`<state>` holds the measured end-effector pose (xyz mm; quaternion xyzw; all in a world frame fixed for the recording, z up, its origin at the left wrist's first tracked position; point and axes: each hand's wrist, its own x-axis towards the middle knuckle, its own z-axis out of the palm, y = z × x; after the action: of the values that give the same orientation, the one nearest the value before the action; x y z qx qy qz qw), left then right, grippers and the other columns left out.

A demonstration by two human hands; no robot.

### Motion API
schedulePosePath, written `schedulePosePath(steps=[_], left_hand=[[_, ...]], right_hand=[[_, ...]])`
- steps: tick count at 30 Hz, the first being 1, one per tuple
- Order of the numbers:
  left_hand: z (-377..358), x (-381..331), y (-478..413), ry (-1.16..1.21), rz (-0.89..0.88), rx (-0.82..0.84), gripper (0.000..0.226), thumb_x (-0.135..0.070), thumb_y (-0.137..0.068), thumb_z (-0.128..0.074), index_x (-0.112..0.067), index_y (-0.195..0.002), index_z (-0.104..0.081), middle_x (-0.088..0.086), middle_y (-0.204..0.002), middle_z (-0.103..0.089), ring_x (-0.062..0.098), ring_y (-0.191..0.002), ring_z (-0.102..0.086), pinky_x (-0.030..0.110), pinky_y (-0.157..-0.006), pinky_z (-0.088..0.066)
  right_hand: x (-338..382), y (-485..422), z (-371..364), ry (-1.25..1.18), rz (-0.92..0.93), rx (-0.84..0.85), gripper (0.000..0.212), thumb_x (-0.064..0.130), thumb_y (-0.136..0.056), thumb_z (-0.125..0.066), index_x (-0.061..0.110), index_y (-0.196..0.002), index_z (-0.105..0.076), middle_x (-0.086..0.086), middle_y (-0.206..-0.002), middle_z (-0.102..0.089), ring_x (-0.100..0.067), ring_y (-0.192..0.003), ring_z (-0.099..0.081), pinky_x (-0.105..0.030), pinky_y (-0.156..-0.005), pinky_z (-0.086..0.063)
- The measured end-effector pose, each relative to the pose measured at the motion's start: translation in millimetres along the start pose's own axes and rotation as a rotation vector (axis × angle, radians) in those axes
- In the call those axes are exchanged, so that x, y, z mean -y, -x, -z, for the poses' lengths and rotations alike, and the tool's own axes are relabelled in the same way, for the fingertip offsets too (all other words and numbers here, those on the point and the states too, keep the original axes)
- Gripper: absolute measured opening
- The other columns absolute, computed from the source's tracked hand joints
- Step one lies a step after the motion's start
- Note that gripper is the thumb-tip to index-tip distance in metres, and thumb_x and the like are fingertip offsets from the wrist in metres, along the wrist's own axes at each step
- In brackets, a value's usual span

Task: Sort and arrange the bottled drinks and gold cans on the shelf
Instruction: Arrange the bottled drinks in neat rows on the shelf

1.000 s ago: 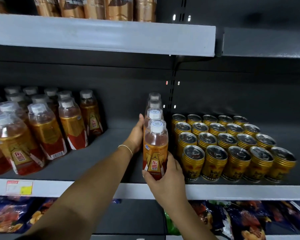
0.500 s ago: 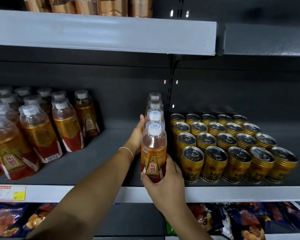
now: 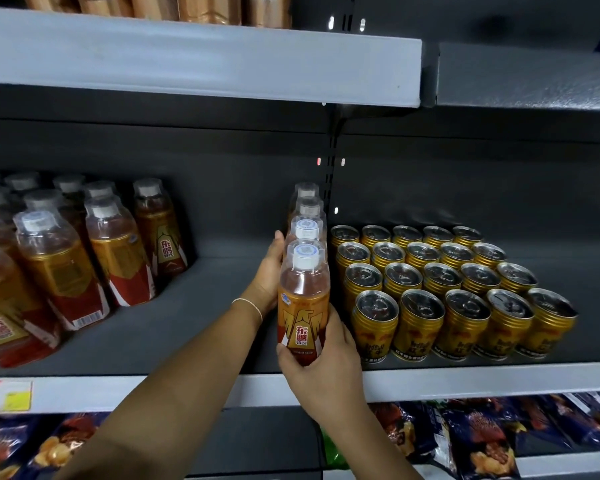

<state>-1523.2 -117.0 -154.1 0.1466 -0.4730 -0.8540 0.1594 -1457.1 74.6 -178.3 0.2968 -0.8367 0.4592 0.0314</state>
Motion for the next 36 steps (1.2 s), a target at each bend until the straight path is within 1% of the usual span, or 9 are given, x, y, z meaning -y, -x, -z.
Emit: schedulePosePath(steps=[3, 6, 12, 15, 17, 19, 22, 28, 36], left_hand=[[5.2, 5.7, 6.0, 0.052, -0.032, 0.058, 0.060, -0.055, -0.100, -0.029, -0.015, -0.112, -0.072, 0.008, -0.097, -0.075, 0.017, -0.085, -0.073, 0.029, -0.073, -0.058], [5.9, 11.3, 13.1, 0.032, -0.050, 0.107, 0.063, -0.056, -0.101, -0.025, -0.018, -0.102, -0.075, 0.001, -0.093, -0.076, 0.013, -0.085, -0.072, 0.026, -0.073, -0.057], [1.5, 17.9, 17.9, -0.026, -0.065, 0.165, 0.075, -0.049, -0.105, -0.020, 0.015, -0.144, -0.009, 0.001, -0.069, -0.073, 0.008, -0.065, -0.070, 0.021, -0.060, -0.055], [-1.0, 18.7, 21.0, -0.039, -0.061, 0.119, 0.076, -0.049, -0.105, -0.021, 0.015, -0.143, -0.013, 0.026, -0.096, -0.061, 0.008, -0.065, -0.070, 0.021, -0.059, -0.055], [-5.4, 13.5, 24.0, -0.063, -0.022, 0.081, 0.068, -0.053, -0.103, -0.019, 0.003, -0.132, -0.046, 0.016, -0.112, -0.049, 0.009, -0.077, -0.072, 0.022, -0.066, -0.056], [-11.3, 10.4, 28.5, -0.151, -0.031, 0.021, 0.065, -0.056, -0.102, -0.016, -0.026, -0.109, -0.073, 0.016, -0.111, -0.064, 0.018, -0.103, -0.068, 0.027, -0.081, -0.055], [-12.2, 11.8, 38.8, -0.174, -0.035, -0.040, 0.069, -0.065, -0.097, -0.015, -0.031, -0.104, -0.075, 0.006, -0.117, -0.070, 0.025, -0.119, -0.060, 0.040, -0.105, -0.042], [-12.2, 18.0, 81.4, -0.130, -0.074, -0.096, 0.065, -0.070, -0.093, -0.024, -0.031, -0.107, -0.074, 0.008, -0.116, -0.071, 0.022, -0.107, -0.068, 0.036, -0.089, -0.054], [-24.6, 23.1, 98.3, -0.314, -0.102, -0.065, 0.052, -0.072, -0.086, -0.027, -0.050, -0.098, -0.073, -0.004, -0.110, -0.073, 0.013, -0.107, -0.067, 0.032, -0.098, -0.049]], right_hand=[[1.0, -1.3, -0.1, -0.050, -0.013, 0.033, 0.098, 0.051, -0.073, -0.073, 0.024, -0.153, -0.022, 0.003, -0.140, -0.049, -0.013, -0.128, -0.049, -0.034, -0.103, -0.048], [0.9, -1.7, -0.7, -0.085, -0.020, 0.039, 0.101, 0.049, -0.073, -0.075, 0.024, -0.154, -0.020, 0.003, -0.137, -0.053, -0.013, -0.124, -0.053, -0.035, -0.101, -0.050], [0.3, -2.6, -1.2, -0.123, -0.032, 0.026, 0.097, 0.046, -0.074, -0.077, 0.024, -0.153, -0.026, 0.005, -0.134, -0.056, -0.010, -0.118, -0.058, -0.030, -0.098, -0.052], [-0.4, -1.3, -2.0, -0.132, -0.025, 0.010, 0.093, 0.044, -0.075, -0.077, 0.024, -0.152, -0.029, 0.005, -0.132, -0.057, -0.010, -0.116, -0.059, -0.030, -0.096, -0.053], [-1.3, -1.1, -1.3, -0.140, -0.026, 0.010, 0.091, 0.043, -0.075, -0.077, 0.024, -0.151, -0.030, 0.005, -0.131, -0.057, -0.009, -0.114, -0.060, -0.029, -0.094, -0.054], [-2.0, -1.0, 0.0, -0.151, -0.029, 0.010, 0.090, 0.044, -0.074, -0.078, 0.025, -0.149, -0.032, 0.006, -0.130, -0.058, -0.008, -0.113, -0.060, -0.028, -0.094, -0.054], [-2.9, -2.8, 3.1, -0.173, -0.022, 0.013, 0.093, 0.041, -0.071, -0.081, 0.025, -0.149, -0.033, 0.007, -0.132, -0.056, -0.007, -0.117, -0.058, -0.024, -0.096, -0.052], [-1.2, -22.6, 10.8, -0.325, -0.102, 0.166, 0.116, 0.042, -0.054, -0.088, 0.031, -0.151, -0.026, 0.012, -0.131, -0.059, -0.007, -0.116, -0.059, -0.036, -0.099, -0.052], [-5.3, -23.1, 7.8, -0.350, -0.120, 0.166, 0.088, 0.039, -0.056, -0.086, 0.038, -0.135, -0.047, 0.019, -0.107, -0.068, 0.005, -0.093, -0.065, -0.028, -0.086, -0.057]])
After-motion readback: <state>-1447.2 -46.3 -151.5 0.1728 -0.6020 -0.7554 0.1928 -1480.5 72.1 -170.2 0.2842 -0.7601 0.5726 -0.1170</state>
